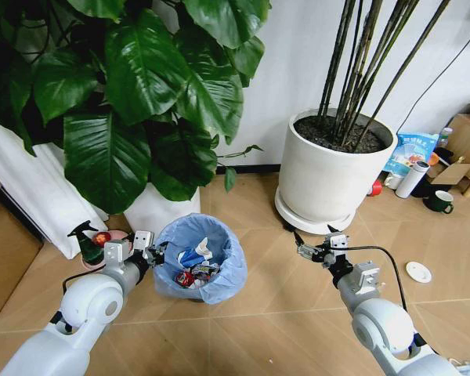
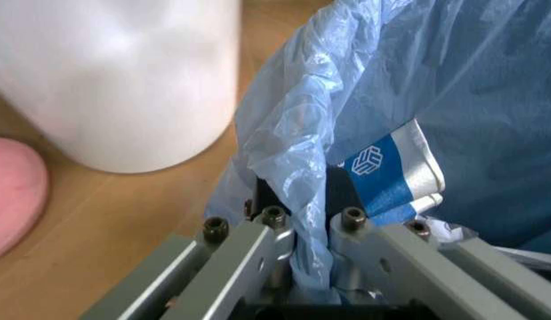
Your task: Pick up the trash bin and place the garbage on the floor into it.
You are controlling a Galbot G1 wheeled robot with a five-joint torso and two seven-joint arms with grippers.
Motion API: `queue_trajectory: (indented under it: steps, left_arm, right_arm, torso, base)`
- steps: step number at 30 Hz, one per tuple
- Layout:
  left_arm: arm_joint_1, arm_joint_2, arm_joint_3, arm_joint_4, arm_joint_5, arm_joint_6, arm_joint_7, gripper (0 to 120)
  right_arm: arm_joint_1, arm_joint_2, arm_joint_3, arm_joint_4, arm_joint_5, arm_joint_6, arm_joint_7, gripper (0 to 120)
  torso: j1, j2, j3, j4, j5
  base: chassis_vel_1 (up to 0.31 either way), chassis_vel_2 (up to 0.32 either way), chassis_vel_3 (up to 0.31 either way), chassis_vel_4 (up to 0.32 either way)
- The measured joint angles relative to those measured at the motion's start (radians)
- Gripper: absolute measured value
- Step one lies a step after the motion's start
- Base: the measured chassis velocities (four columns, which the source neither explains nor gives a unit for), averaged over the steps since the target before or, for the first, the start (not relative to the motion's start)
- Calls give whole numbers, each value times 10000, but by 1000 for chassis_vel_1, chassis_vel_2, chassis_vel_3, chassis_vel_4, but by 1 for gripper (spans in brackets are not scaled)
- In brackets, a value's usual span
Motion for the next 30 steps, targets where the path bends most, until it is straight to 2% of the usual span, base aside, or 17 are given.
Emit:
queue_trajectory:
  steps: [30]
  left_arm:
    - [-33, -88, 7, 0, 35, -35, 28, 0]
  right_arm:
    - [-195, -32, 252, -54, -66, 96, -39, 100]
  torso:
    - [-1, 1, 0, 1, 1]
  base:
    - [-193, -198, 198, 195]
